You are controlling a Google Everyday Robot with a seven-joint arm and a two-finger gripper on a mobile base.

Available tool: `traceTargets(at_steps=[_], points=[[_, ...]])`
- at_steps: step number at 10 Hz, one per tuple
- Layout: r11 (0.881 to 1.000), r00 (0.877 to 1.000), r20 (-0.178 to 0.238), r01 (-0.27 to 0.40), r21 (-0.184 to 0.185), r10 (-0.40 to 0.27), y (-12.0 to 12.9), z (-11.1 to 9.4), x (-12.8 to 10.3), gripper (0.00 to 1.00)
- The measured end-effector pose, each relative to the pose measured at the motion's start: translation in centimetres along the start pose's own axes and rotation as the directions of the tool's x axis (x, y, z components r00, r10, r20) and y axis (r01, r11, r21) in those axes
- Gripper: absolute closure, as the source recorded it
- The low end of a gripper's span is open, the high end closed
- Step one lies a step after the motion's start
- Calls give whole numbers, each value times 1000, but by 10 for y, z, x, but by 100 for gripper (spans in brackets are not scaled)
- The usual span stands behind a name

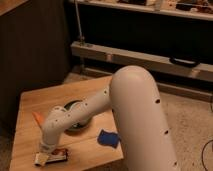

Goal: Place the eraser on the white sponge

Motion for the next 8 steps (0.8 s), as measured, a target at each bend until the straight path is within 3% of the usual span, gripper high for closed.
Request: traceTargets(at_steps=[4,6,8], points=[[1000,1000,-11,-8,-7,8,0,1,1,97],[1000,1000,-20,-15,-3,15,0,-1,2,100],[999,998,-42,-37,40,39,-1,-18,0,100]])
